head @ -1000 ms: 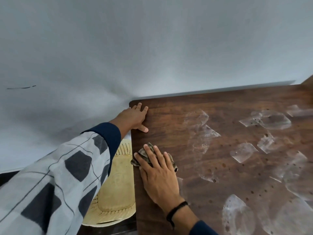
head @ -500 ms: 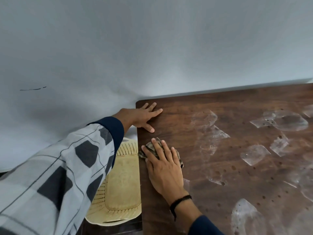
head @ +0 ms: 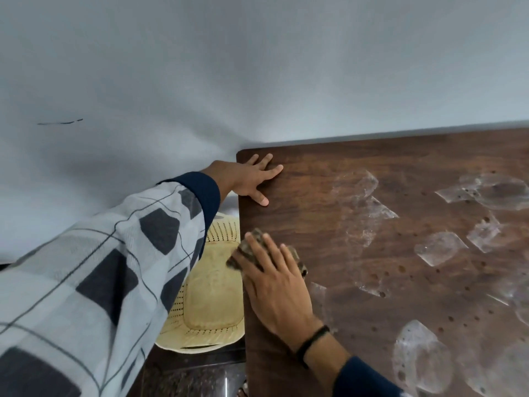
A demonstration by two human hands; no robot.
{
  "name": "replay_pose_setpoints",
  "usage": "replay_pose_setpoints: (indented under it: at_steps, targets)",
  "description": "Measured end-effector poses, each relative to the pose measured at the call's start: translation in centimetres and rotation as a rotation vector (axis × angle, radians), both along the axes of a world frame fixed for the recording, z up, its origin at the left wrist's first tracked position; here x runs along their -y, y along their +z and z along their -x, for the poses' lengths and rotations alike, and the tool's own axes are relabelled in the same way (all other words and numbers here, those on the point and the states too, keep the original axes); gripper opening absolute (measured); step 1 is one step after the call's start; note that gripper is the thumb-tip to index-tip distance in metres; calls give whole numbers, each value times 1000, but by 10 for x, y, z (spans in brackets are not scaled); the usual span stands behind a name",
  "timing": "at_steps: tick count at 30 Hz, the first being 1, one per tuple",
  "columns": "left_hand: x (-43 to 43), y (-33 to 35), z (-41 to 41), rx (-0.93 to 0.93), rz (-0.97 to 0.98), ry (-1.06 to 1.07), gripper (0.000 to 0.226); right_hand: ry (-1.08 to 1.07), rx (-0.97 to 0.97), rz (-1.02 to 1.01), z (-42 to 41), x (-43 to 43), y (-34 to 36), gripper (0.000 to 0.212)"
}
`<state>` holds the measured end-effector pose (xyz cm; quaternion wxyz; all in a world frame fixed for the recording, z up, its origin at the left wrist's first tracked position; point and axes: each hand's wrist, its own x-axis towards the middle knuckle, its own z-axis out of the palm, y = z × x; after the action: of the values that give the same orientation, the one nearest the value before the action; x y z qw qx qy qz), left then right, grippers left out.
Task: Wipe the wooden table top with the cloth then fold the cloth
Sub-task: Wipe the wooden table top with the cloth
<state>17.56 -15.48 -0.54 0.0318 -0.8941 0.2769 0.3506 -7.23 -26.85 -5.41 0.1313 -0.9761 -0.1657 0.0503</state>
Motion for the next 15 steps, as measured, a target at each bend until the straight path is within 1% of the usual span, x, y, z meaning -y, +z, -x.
replay_pose_setpoints:
  at_steps: [2,4,6,8,10,13,15]
  targets:
    - [0,-1,-1,3,9,-5,102,43,3,-11,13,7,-2,47]
    - [1,-3,-3,10,6,-11,102,43,15,-14,-5,12,-2,47]
    - [1,-7,-3,11,14,-6,103,-11,-9,-14,-30,8,3,48]
    - [-1,-9,-4,10,36,13,103,-75,-24,-16,-39,2,6,49]
    - [-3,-10,-4,0,52,30,104,-87,0,-10,-17,-3,3,49]
    - [-3,-9,-5,-2,58,31,104,-38,58,-22,40,0,-5,50]
    - [-1,-9,-6,3,66,31,103,-4,60,-18,48,9,-9,49]
